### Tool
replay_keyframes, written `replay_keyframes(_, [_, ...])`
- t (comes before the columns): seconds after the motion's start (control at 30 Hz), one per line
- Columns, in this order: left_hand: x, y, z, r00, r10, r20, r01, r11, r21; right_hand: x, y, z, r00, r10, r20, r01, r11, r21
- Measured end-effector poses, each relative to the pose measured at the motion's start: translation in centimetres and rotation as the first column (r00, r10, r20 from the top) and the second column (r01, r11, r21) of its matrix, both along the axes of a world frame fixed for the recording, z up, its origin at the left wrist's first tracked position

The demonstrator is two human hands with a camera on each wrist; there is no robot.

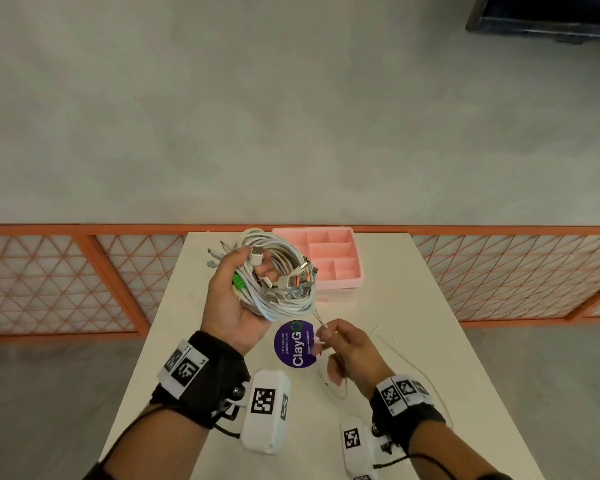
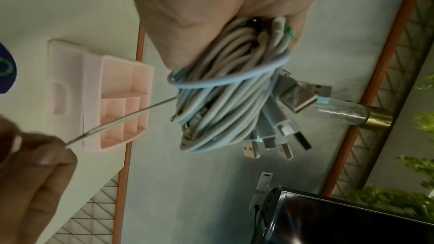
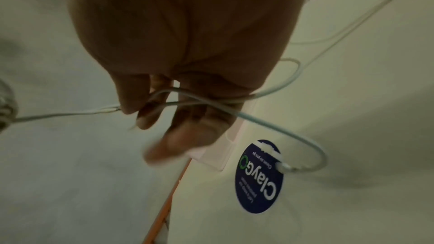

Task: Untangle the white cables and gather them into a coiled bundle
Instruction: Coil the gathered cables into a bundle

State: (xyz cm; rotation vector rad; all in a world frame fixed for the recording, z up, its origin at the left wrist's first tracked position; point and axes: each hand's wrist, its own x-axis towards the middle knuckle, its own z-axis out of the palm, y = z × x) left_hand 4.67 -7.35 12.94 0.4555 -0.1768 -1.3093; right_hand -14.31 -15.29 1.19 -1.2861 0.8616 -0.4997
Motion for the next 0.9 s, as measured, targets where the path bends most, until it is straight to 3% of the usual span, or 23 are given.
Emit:
replay_keyframes(0.13, [0.6,-0.2,0.3,0.999,0.034,0.026,-0.033,0.999,-0.04,-1.9,0.0,-1.4,0.97,0.034,-0.241,-0.081,0.979,-0.185])
replay_keyframes(0.23, [0.6,0.0,1.2,0.998,0.06,0.027,-0.059,0.997,-0.04,-4.1,-0.2,-3.1,0.91,-0.014,-0.414,-0.096,0.965,-0.243])
replay_keyframes(0.33, [0.1,0.2,0.9,0.996,0.085,0.04,-0.086,0.996,0.017,-5.2,-0.2,-3.7,0.835,0.024,-0.55,-0.226,0.926,-0.303])
replay_keyframes(0.43, [-0.6,0.0,0.1,0.994,0.097,0.042,-0.098,0.995,0.032,-5.7,0.9,-4.1,0.79,0.036,-0.612,-0.3,0.893,-0.335])
replay_keyframes(0.57, [-0.9,-0.5,-0.2,0.976,0.197,0.09,-0.206,0.973,0.101,-5.3,3.4,-4.3,0.797,0.068,-0.601,-0.38,0.83,-0.409])
replay_keyframes(0.67, [-0.6,-1.2,-1.3,0.904,0.352,0.242,-0.403,0.891,0.21,-4.7,4.8,-3.3,0.795,0.111,-0.596,-0.466,0.742,-0.483])
replay_keyframes(0.77, [-0.3,-1.2,-3.0,0.791,0.447,0.417,-0.566,0.794,0.221,-4.4,6.1,-1.0,0.769,0.168,-0.617,-0.576,0.602,-0.553])
replay_keyframes(0.9, [-0.6,-0.3,-5.7,0.692,0.366,0.622,-0.609,0.759,0.231,-4.3,6.9,3.4,0.746,0.173,-0.643,-0.644,0.43,-0.633])
